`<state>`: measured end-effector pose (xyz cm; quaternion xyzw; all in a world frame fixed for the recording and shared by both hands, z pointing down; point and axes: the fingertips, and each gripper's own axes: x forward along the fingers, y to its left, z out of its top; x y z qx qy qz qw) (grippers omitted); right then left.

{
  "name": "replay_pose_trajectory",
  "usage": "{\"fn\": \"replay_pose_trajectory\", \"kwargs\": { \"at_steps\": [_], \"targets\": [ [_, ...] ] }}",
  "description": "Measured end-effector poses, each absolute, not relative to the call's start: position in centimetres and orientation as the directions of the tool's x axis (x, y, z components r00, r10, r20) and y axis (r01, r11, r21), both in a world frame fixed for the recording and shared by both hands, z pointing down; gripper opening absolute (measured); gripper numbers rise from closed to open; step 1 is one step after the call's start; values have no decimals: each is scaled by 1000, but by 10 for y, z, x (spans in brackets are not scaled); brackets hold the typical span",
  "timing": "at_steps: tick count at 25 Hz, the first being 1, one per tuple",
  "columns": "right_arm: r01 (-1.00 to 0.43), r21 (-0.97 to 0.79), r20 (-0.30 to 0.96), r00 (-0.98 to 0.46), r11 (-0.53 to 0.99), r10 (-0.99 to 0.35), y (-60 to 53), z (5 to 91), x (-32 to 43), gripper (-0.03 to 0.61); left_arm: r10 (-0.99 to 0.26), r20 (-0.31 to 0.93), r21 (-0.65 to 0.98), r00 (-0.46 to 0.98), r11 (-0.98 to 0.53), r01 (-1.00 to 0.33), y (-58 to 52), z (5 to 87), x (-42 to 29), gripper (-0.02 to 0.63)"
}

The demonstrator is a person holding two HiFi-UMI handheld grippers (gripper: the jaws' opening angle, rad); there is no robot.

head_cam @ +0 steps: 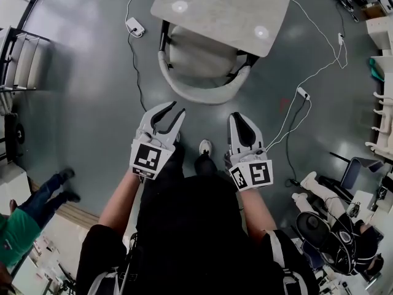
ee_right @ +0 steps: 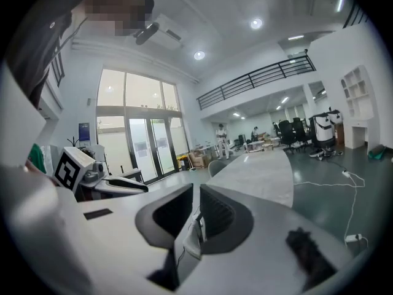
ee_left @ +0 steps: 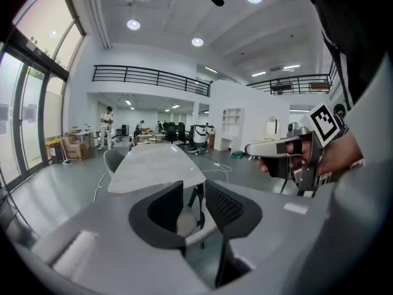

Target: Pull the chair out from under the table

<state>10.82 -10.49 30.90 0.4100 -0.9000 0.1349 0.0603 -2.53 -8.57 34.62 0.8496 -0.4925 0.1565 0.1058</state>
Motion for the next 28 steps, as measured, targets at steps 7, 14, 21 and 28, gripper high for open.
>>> {"fn": "replay_pose_trajectory", "kwargs": {
  "at_steps": [7,14,21,28],
  "targets": [
    [-722,-130,292,-683,680,-670,-112,333,99,87,-674,506,18,538,-615,-788,-88,391,-17,199],
    [-675,-72,384,-698,734,-604,-111,365,91,139,-555,616,-70,560,-746,-662,-91,431,-12,236],
    [-569,10,495,-712,823,-498,-108,409,80,187,-456,729,-191,510,-852,-488,-97,478,-8,289],
    [-475,74,581,-694,877,-425,-107,444,75,215,-391,798,-237,458,-903,-357,-98,508,-7,301]
  ]
}}
